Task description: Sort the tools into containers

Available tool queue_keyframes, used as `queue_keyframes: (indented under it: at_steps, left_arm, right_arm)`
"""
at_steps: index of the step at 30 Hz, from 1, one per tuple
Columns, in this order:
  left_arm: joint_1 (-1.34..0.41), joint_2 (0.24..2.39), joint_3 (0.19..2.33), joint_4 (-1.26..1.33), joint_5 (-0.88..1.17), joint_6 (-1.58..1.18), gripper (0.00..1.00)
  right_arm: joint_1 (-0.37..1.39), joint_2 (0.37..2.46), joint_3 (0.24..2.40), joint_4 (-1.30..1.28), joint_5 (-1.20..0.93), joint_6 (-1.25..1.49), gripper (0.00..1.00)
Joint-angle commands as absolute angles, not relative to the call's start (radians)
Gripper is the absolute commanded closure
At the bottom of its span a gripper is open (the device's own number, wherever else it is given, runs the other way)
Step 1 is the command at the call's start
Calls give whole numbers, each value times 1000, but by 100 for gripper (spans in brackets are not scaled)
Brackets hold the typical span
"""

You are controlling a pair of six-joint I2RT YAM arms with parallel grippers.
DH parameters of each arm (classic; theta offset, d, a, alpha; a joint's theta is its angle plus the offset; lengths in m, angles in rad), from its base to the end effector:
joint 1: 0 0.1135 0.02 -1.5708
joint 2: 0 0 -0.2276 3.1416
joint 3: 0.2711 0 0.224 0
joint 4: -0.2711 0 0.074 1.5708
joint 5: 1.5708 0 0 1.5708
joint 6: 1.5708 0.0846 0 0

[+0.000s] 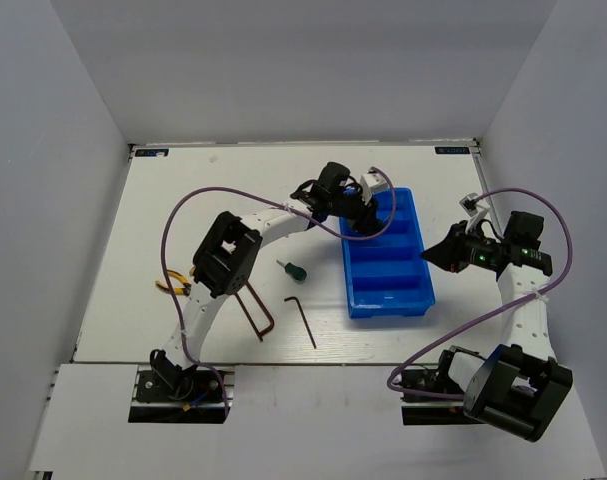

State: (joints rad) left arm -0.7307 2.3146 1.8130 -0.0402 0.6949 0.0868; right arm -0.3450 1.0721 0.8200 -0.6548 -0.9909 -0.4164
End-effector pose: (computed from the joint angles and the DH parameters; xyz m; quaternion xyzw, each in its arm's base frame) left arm 0.3446 -0.3816 0.1581 0.4791 0.6845 -0.4276 0.3451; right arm 0.2209 -0.0042 0.2228 -0.1845 0.8257 0.3108 0.4332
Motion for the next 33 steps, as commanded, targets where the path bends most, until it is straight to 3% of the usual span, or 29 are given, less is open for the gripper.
queue_keyframes:
  at_steps: [1, 8, 14, 16, 17, 19, 20, 21, 22, 25, 26, 27, 28, 29, 30, 33]
  left_arm:
    - [-742, 2298, 1870, -63, 673, 103, 64]
    - [-742, 2307, 1911, -103, 663, 103, 50]
    - [-742, 2270, 1911, -103, 672, 112, 42]
    - [-742, 2247, 1911, -103, 672, 112, 50]
    - [-752, 2232, 1898, -94, 672, 103, 73]
    - [-752, 2157, 1870, -94, 629, 66, 98]
    - [-752, 2119, 1808, -74, 583, 43, 100]
    - [-752, 2020, 1761, -65, 521, 7, 100]
    - [-752, 1964, 1659, -64, 359, -109, 100]
    - [-718, 1783, 1521, -203, 58, -449, 87]
    - [-718, 1741, 1493, -310, -9, -495, 80]
    - [-727, 1699, 1459, -340, -157, -538, 63]
    - [-742, 1660, 1397, -375, -222, -674, 48]
    - [-752, 1613, 1373, -421, -244, -748, 40]
    - [-752, 1603, 1361, -537, -244, -825, 38]
    - [-739, 1614, 1379, -764, -285, -1018, 33]
  right_arm:
    - [-354, 1054, 815, -640, -1023, -407, 79]
    - [-362, 1052, 816, -646, -1034, -407, 64]
    - [-367, 1051, 813, -646, -1039, -408, 62]
    - [-368, 1052, 815, -644, -1040, -410, 62]
    - [-365, 1054, 813, -646, -1040, -411, 62]
    - [-368, 1051, 813, -647, -1040, -410, 73]
    - [-373, 1048, 816, -649, -1034, -407, 79]
    - [-376, 1048, 816, -649, -1035, -399, 91]
    - [-373, 1049, 815, -643, -1028, -393, 97]
    - [-379, 1052, 816, -609, -1003, -322, 100]
    - [-382, 1057, 819, -604, -994, -304, 90]
    - [-383, 1066, 821, -603, -986, -286, 52]
    - [-385, 1069, 825, -603, -980, -284, 43]
    - [-385, 1077, 825, -604, -983, -284, 36]
    - [-384, 1077, 828, -606, -983, -281, 21]
    - [-384, 1074, 828, -607, -992, -268, 18]
